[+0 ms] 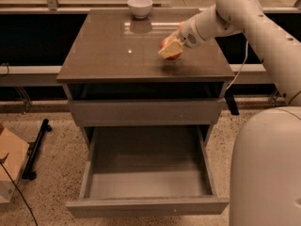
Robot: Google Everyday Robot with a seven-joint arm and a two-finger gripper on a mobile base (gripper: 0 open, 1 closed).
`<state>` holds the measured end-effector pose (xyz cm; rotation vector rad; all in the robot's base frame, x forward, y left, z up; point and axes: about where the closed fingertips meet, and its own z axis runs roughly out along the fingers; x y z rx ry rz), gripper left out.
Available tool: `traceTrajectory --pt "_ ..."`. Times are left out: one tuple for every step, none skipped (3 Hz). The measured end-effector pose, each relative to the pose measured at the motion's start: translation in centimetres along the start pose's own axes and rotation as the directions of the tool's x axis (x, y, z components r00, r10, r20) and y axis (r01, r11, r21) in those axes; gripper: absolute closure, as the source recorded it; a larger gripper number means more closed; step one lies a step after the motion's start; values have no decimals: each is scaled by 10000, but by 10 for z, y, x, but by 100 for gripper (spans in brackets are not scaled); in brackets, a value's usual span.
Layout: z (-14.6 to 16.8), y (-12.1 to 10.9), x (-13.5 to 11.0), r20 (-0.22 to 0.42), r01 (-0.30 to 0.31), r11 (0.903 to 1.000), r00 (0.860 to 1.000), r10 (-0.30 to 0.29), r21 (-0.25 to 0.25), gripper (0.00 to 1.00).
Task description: Pick apple from middle drawer and place on counter
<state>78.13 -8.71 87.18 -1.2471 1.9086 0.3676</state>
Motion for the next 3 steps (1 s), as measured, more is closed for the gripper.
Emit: traceTrajectory --pt "12 -9 15 -325 -519 9985 9982 513 -165 11" --pt "10 -13 24 -574 -698 9973 9960 684 -213 0" --pt "10 -13 24 -574 -698 9973 9960 684 -213 0"
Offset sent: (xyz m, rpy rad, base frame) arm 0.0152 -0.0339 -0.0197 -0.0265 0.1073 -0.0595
